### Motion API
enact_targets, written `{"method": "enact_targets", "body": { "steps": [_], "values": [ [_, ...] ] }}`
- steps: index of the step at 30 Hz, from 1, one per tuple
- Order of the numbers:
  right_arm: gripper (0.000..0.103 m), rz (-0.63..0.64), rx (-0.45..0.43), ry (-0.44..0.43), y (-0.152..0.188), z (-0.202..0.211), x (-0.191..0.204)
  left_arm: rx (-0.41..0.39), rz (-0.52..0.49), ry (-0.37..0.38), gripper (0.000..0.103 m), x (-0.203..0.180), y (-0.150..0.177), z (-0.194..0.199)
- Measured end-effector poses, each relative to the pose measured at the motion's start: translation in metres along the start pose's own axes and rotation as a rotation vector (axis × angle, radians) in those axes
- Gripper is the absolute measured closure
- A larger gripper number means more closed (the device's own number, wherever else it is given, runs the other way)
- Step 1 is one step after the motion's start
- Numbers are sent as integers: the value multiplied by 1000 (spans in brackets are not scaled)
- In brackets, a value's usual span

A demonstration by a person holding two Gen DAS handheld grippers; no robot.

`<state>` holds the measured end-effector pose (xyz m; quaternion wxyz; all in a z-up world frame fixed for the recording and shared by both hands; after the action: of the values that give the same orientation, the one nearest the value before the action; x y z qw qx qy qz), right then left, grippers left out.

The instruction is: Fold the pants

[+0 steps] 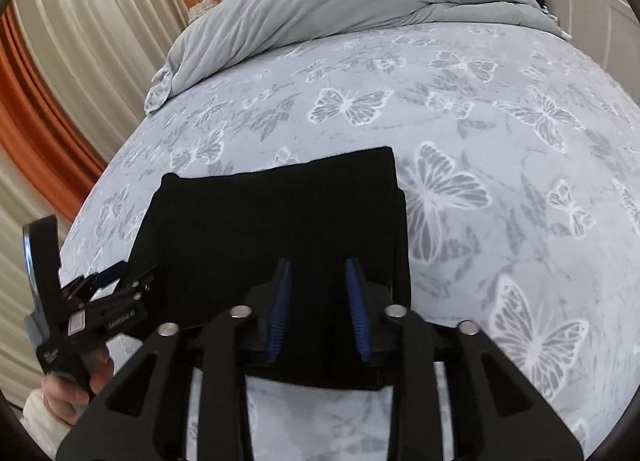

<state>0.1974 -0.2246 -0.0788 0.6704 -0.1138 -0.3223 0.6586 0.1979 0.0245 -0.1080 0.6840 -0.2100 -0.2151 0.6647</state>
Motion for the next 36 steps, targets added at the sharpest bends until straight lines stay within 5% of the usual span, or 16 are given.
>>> {"method": "enact_targets", "body": {
  "steps": [3, 8, 11, 13, 14, 16, 20, 21, 24, 26, 29, 30, 32, 34, 35, 36],
  "values": [
    [74, 13, 81, 48, 15, -24, -11, -1, -6, -2, 28, -1, 0, 0],
    [71, -4, 21, -15, 10, 11, -5, -11, -5, -5, 28, -2, 1, 4],
    [70, -1, 61, 21, 25, 8, -9, -6, 18, 38, 28, -1, 2, 12],
    [48, -60, 85, 40, 35, 4, -21, 1, 30, 64, 28, 0, 4, 15],
    [26, -82, 91, 38, 36, -1, -27, 4, 50, 99, 28, 2, 6, 18],
    [24, -135, 109, -21, 45, -12, -35, 11, 93, 178, 23, 7, 9, 23],
    [53, -205, 162, -176, 54, -37, -39, 71, 142, 242, 28, 17, 19, 10],
    [66, -218, 156, -191, 52, -36, -39, 75, 137, 231, 45, 18, 20, 5],
    [72, -169, 88, -196, 36, 0, -21, 39, 126, 238, 89, 20, 15, 20],
    [71, -93, 35, -191, 28, 23, -10, -12, 114, 263, 101, 24, 6, 42],
    [53, -51, 109, 36, 43, -6, -32, 55, 85, 96, 96, 38, 14, 14],
    [50, -105, 124, 48, 46, -10, -42, 73, 90, 68, 97, 41, 17, 9],
    [58, -203, 58, -35, 40, 7, -43, 45, 116, 119, 96, 40, 13, 22],
    [68, -70, -55, 13, 25, 32, -17, -15, 119, 170, 79, 33, 6, 42],
    [83, -23, -67, 6, 23, 36, -3, -50, 122, 183, 63, 30, 3, 52],
    [85, 6, -52, -15, 24, 33, 11, -85, 109, 184, 56, 20, 3, 58]
  ]
}}
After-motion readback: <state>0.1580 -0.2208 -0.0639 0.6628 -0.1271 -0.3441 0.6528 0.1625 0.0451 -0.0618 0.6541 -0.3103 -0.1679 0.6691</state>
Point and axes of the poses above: each gripper's, at about its wrist camera, not at the fingertips, and z roughly against the way its jaws point, x to its left, y to its underside, the point moved 5 cm from there along -z, roughly the way its jaws point, and after that the axes turned 1 degree about y, right-handed, at the moved point
